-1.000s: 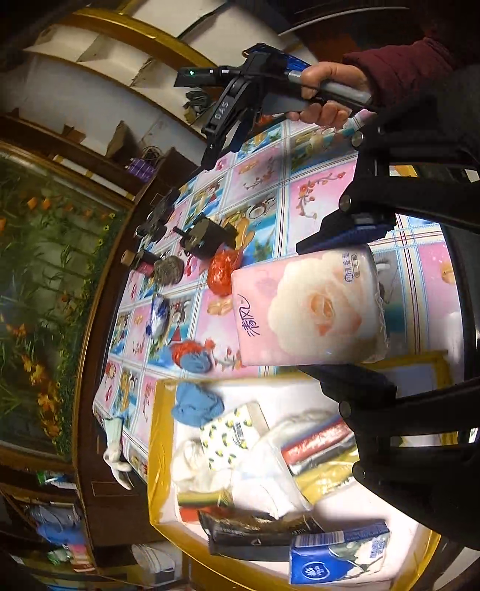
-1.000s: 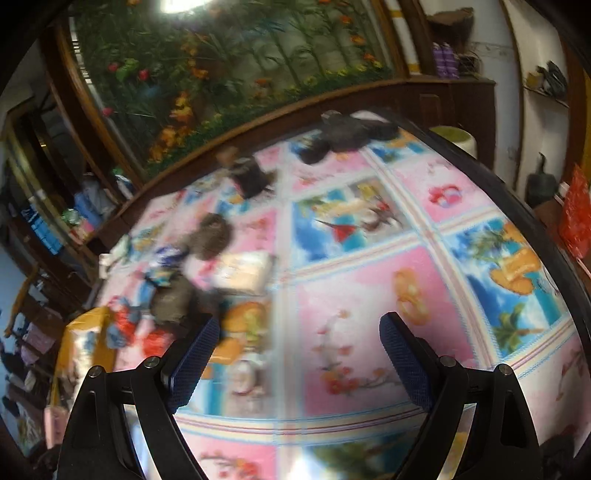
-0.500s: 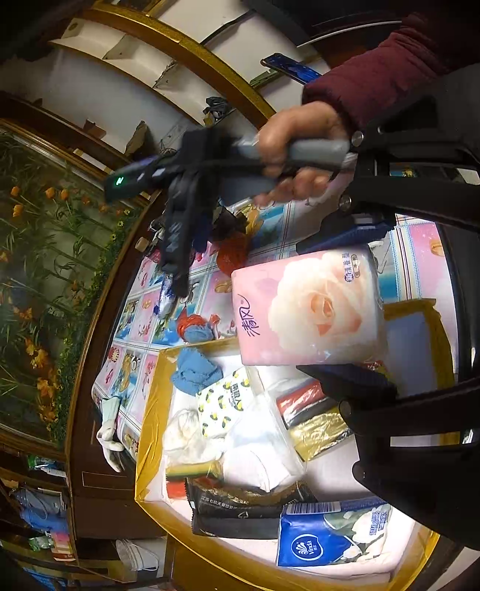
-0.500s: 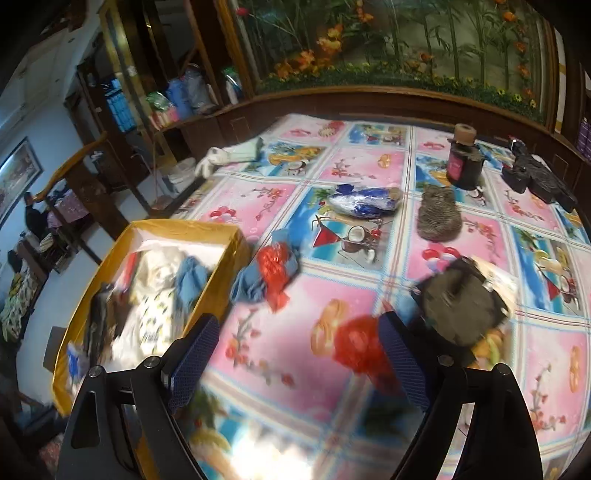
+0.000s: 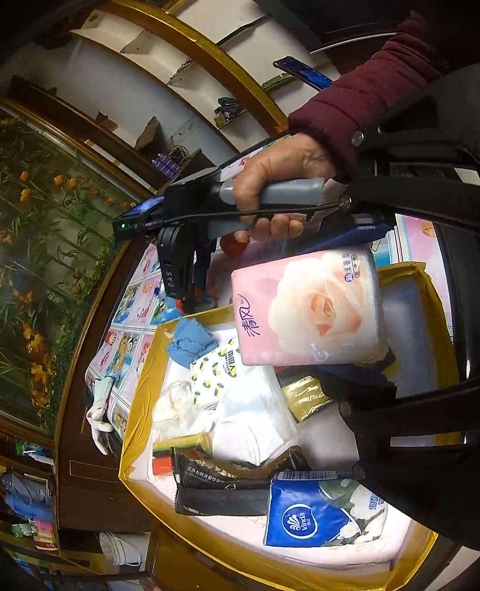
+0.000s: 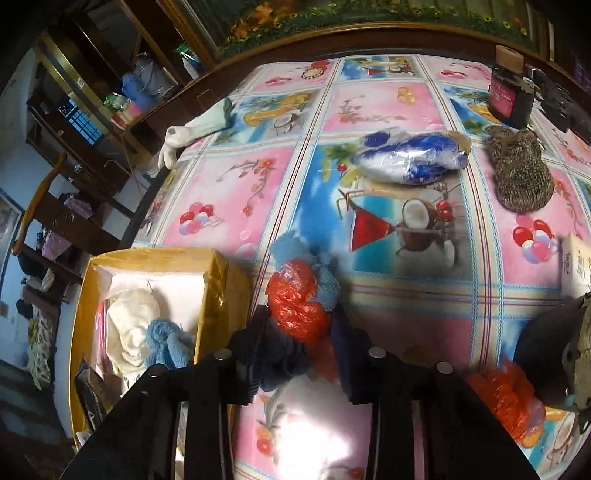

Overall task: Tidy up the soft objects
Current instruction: 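Grasp the red plastic bag with the blue cloth using the right tool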

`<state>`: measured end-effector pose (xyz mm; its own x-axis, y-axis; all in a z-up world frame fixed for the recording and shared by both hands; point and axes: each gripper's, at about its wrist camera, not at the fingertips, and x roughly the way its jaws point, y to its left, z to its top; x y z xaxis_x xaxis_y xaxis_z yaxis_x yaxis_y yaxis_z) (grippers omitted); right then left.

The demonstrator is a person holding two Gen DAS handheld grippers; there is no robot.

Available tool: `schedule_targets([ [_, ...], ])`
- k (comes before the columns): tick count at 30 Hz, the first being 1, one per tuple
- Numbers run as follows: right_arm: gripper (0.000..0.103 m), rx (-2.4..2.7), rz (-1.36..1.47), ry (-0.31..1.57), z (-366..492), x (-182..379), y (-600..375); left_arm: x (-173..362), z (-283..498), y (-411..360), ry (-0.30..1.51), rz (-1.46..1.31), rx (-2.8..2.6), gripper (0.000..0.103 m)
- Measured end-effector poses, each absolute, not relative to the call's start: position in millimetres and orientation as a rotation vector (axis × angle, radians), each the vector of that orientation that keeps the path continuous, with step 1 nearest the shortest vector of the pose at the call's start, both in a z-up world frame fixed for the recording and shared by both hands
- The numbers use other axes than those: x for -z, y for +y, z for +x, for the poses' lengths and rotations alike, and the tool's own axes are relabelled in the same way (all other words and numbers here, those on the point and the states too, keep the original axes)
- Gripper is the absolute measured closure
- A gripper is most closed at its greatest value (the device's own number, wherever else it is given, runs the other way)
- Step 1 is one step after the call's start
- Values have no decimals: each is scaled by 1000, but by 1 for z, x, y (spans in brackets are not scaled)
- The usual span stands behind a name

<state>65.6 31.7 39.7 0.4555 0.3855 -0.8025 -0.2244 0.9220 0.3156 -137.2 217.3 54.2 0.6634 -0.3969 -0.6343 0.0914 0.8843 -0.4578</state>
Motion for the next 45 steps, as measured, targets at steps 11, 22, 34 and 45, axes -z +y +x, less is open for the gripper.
schedule_targets([
  [11,71,-378,203,922,18,-62,-7,-64,-149,210,778,-399,273,50],
  [22,71,-403,201,848,-44,-88,-40,-78,-169,195,752,-366,279,50],
  [34,71,-453,195,792,-94,-108,-53,-84,-183,195,735,-361,259,50],
  [45,71,-502,180,779,-116,-113,-45,-84,-184,213,717,-383,222,50],
])
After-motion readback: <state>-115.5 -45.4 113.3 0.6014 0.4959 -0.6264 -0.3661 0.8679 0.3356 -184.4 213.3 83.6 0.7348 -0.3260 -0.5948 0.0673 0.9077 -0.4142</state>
